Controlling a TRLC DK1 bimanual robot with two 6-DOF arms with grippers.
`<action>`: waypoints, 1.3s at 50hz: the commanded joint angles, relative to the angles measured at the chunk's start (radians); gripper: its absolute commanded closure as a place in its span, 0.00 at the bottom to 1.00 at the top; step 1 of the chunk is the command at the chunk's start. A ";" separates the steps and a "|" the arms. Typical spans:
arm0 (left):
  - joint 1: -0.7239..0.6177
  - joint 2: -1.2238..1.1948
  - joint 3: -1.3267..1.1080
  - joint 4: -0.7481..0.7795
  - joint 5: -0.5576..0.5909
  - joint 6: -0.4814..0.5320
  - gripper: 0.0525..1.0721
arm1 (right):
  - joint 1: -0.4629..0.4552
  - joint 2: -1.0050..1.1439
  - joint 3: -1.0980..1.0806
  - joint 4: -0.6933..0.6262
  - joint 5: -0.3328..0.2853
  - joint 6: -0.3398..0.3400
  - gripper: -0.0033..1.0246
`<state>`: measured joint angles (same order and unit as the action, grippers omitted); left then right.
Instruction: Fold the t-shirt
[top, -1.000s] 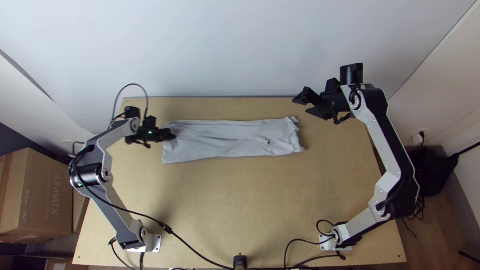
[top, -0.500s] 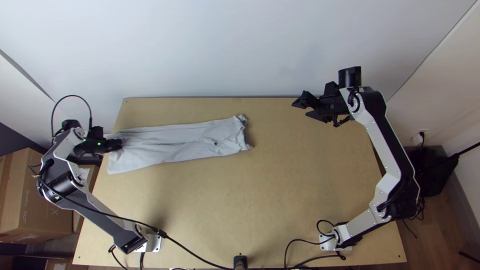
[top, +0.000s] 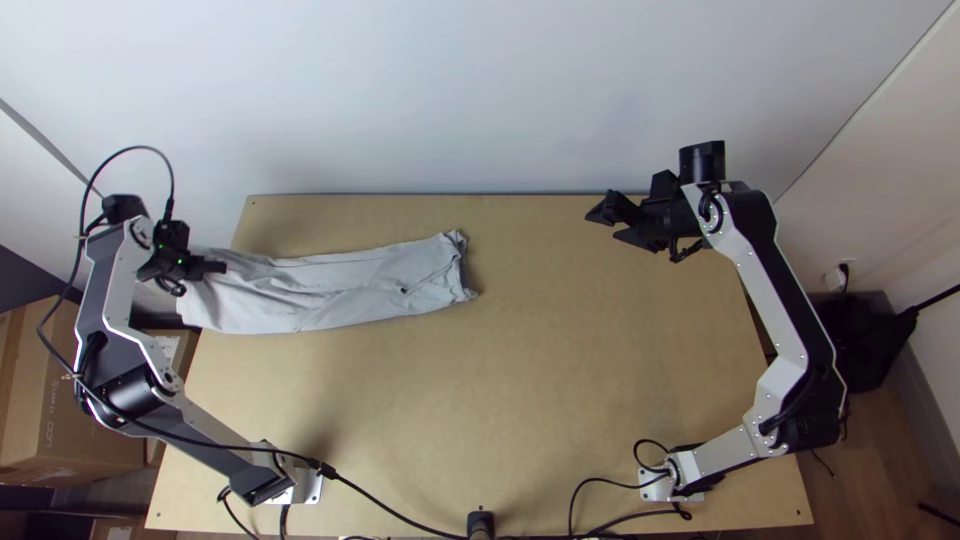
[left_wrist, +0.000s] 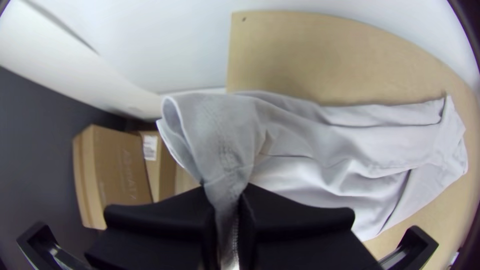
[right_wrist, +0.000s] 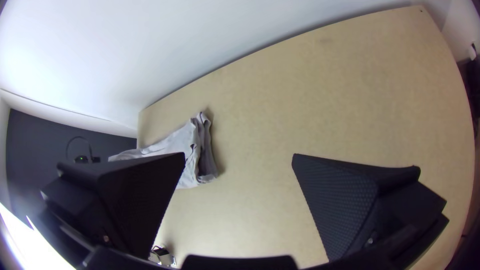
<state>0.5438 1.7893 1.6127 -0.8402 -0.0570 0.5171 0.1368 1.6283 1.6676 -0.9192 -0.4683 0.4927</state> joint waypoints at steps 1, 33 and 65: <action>-0.084 -0.062 0.032 -0.014 -0.049 0.012 0.98 | -0.019 -0.051 -0.035 0.003 0.000 -0.020 0.04; -0.628 0.171 0.555 -0.474 -0.285 -0.235 0.98 | -0.083 -0.208 -0.236 0.037 0.000 -0.039 0.04; -1.019 0.394 0.684 -0.408 -0.415 -0.393 0.98 | -0.097 -0.288 -0.405 0.091 0.000 -0.039 0.04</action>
<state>-0.4381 2.1490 2.2566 -1.2709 -0.4435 0.1528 0.0425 1.3788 1.2972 -0.8452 -0.4679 0.4629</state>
